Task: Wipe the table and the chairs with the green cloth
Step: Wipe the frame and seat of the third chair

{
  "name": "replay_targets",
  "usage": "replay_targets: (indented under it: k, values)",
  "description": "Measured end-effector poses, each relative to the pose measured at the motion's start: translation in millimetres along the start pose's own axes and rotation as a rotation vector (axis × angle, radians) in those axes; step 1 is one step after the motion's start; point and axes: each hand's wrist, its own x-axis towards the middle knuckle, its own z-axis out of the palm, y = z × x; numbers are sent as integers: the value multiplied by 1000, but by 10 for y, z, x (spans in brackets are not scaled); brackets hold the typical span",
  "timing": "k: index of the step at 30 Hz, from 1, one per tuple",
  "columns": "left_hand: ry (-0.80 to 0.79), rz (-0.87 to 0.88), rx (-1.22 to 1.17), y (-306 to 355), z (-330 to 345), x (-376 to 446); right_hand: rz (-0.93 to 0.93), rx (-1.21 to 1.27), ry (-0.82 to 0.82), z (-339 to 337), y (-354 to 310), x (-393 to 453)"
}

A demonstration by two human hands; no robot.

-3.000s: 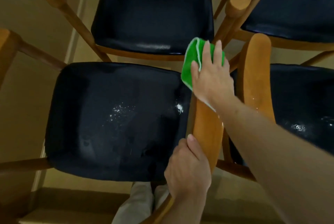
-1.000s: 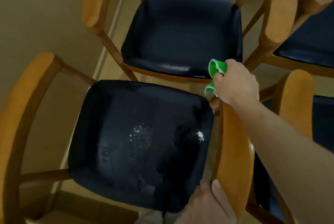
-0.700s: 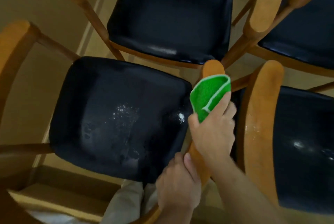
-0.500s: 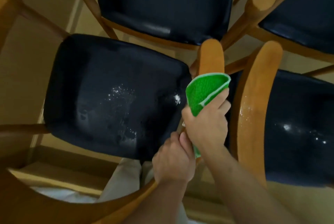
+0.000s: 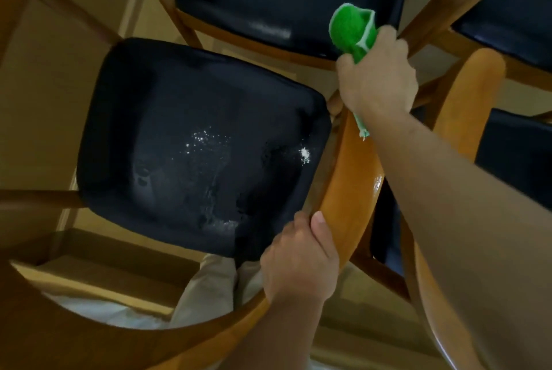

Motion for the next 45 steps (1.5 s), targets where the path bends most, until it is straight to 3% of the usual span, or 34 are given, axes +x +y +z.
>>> replay_targets:
  k: [9, 14, 23, 31, 41, 43, 45]
  values:
    - [-73, -31, 32, 29, -84, 8, 258, 218, -46, -2, 352, -1664]
    - [-97, -56, 38, 63, -97, 8, 322, 175, -60, 24, 347, -1554]
    - [-70, -43, 37, 57, -86, -4, 265, 128, -11, 61, 319, -1345]
    - [30, -11, 0, 14, -46, -26, 65, 218, -20, -67, 205, -388]
    - [-47, -9, -29, 7, -80, -16, 5, 263, -7, 36, 481, -1728]
    - [-140, -20, -124, -7, -110, 3, -5, 293, -1, 30, 481, -1838]
    - [-233, -96, -378, -52, -184, 48, -33, 338, 23, -21, 406, -1926]
